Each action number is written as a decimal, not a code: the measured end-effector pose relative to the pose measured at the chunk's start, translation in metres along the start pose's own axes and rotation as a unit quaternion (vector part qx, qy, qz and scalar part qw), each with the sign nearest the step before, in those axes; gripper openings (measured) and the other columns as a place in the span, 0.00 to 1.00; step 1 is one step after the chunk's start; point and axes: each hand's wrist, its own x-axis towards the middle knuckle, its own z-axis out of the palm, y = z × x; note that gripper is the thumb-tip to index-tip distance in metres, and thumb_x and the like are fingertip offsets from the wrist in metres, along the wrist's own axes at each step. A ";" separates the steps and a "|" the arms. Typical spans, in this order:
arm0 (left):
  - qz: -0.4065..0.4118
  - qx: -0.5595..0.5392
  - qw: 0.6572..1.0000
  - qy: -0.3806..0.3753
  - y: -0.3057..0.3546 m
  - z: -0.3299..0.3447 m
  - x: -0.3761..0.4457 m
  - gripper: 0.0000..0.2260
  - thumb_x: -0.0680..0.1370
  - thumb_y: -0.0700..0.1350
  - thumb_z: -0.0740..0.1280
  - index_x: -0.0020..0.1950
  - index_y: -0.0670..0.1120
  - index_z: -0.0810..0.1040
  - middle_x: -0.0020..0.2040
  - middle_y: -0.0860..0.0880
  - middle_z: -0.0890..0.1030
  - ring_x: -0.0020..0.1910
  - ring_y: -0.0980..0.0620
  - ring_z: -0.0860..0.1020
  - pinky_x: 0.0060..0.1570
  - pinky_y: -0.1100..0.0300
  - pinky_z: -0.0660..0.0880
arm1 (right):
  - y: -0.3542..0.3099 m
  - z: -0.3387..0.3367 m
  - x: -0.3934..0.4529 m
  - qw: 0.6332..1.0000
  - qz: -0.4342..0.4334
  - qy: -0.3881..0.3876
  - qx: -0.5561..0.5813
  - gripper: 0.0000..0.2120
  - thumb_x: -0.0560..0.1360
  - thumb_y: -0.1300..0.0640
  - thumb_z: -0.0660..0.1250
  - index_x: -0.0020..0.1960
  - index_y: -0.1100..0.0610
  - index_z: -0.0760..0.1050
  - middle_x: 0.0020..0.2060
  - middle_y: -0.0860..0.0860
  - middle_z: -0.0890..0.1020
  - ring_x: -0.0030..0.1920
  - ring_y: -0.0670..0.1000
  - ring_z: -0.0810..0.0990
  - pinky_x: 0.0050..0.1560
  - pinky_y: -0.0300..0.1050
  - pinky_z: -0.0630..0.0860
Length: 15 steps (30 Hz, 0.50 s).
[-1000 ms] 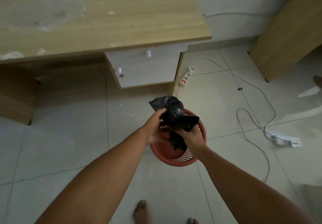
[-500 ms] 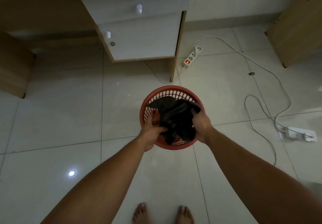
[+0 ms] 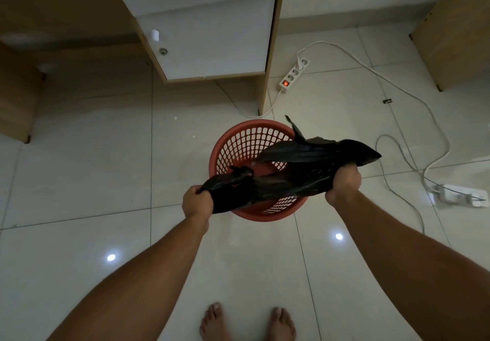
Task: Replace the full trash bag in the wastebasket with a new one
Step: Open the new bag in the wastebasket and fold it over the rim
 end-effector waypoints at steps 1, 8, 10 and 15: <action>-0.025 -0.016 1.000 0.009 -0.001 0.001 0.000 0.14 0.77 0.35 0.59 0.59 0.44 0.78 0.54 0.43 0.80 0.53 0.42 0.79 0.53 0.51 0.79 | 0.003 -0.002 0.001 1.000 0.004 -0.003 -0.008 0.09 0.81 0.51 0.63 0.55 0.54 0.79 0.47 0.52 0.87 0.43 0.53 0.88 0.43 0.48 0.83; 0.035 0.044 0.998 -0.035 -0.010 0.006 -0.001 0.09 0.80 0.38 0.58 0.43 0.44 0.76 0.46 0.44 0.80 0.46 0.44 0.79 0.39 0.56 0.78 | 0.014 -0.008 0.002 0.997 0.043 -0.012 -0.069 0.09 0.80 0.51 0.65 0.56 0.54 0.78 0.51 0.55 0.86 0.51 0.59 0.85 0.52 0.58 0.82; 0.039 0.014 0.998 -0.040 -0.012 0.009 -0.001 0.07 0.81 0.39 0.60 0.47 0.45 0.76 0.50 0.44 0.82 0.45 0.47 0.82 0.43 0.54 0.81 | 0.020 -0.011 0.003 0.991 0.075 -0.004 -0.115 0.06 0.80 0.51 0.64 0.54 0.51 0.76 0.49 0.53 0.85 0.50 0.57 0.84 0.48 0.56 0.81; 0.083 0.005 0.981 -0.175 -0.012 0.023 -0.008 0.18 0.81 0.52 0.65 0.71 0.56 0.68 0.63 0.54 0.76 0.56 0.54 0.79 0.39 0.68 0.76 | 0.044 -0.021 0.001 0.946 0.108 -0.053 -0.302 0.07 0.82 0.58 0.58 0.53 0.54 0.74 0.48 0.57 0.84 0.44 0.56 0.83 0.34 0.47 0.78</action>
